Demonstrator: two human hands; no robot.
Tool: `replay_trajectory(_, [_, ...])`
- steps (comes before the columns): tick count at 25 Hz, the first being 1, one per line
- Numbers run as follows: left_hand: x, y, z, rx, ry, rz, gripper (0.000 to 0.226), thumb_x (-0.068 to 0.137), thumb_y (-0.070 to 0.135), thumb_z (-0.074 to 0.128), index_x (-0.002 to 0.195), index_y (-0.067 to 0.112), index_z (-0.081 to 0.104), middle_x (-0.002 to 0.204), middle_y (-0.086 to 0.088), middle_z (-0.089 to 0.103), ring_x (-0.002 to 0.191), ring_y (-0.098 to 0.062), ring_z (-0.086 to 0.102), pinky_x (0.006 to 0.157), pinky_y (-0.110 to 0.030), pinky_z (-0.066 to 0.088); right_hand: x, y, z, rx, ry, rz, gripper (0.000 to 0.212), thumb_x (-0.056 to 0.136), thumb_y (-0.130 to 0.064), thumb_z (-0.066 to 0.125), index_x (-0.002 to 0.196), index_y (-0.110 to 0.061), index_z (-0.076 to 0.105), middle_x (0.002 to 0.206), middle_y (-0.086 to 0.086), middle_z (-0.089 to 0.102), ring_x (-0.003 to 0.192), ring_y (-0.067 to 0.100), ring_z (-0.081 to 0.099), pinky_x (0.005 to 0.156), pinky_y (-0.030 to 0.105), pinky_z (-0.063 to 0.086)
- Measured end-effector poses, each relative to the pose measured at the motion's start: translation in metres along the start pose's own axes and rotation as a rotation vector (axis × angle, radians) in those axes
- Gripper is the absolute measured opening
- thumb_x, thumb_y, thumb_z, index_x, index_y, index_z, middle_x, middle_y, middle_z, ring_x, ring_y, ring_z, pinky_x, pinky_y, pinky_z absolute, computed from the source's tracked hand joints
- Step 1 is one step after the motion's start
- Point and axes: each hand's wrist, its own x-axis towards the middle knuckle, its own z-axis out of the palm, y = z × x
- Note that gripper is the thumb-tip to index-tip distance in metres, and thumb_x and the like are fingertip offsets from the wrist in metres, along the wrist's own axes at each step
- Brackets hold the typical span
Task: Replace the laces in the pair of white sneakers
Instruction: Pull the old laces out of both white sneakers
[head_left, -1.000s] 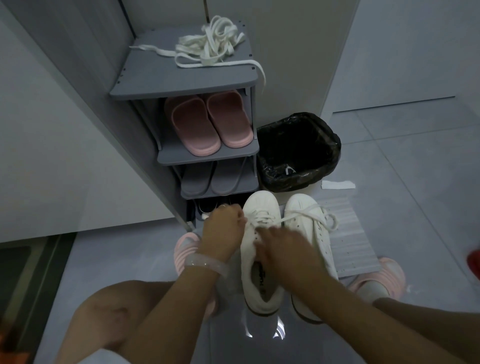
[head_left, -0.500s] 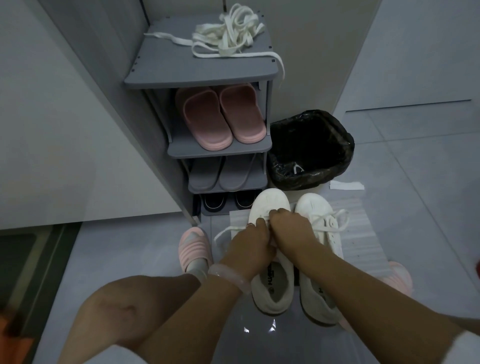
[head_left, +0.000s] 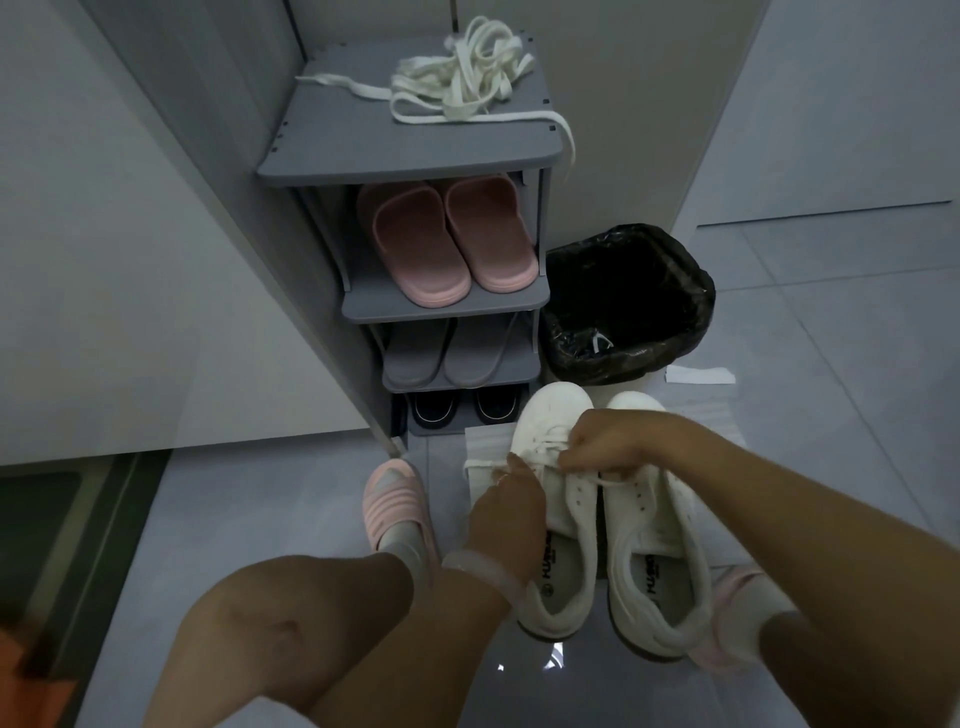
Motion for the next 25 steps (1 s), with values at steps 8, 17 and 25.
replay_trajectory(8, [-0.003, -0.004, -0.004, -0.075, -0.012, 0.062, 0.063, 0.097, 0.003, 0.031, 0.145, -0.001, -0.01, 0.13, -0.019, 0.05, 0.115, -0.029, 0.053, 0.094, -0.033, 0.041, -0.039, 0.074, -0.041, -0.272, 0.72, 0.323, 0.029, 0.092, -0.031, 0.052, 0.109, -0.008, 0.051, 0.091, 0.011, 0.054, 0.092, 0.034, 0.059, 0.068, 0.033, 0.041])
replay_trajectory(17, [-0.007, 0.0, -0.011, -0.032, 0.198, 0.153, 0.034, 0.097, 0.027, 0.039, 0.126, 0.01, 0.034, 0.111, -0.013, 0.059, 0.098, -0.031, 0.059, 0.073, -0.034, 0.042, -0.007, 0.045, 0.043, -0.567, 0.817, -0.315, 0.03, 0.035, -0.027, 0.089, 0.057, -0.023, 0.068, 0.067, -0.003, 0.06, 0.062, 0.017, 0.06, 0.052, 0.027, 0.048])
replay_trajectory(25, [-0.003, -0.004, -0.004, 0.027, 0.273, 0.219, 0.044, 0.092, 0.003, 0.035, 0.133, 0.019, 0.042, 0.107, -0.011, 0.061, 0.096, -0.028, 0.059, 0.071, -0.028, 0.037, -0.034, 0.073, -0.017, 0.324, 1.308, 0.319, 0.013, 0.087, -0.009, 0.056, 0.093, 0.0, 0.063, 0.103, 0.024, 0.057, 0.097, 0.04, 0.052, 0.08, 0.043, 0.044])
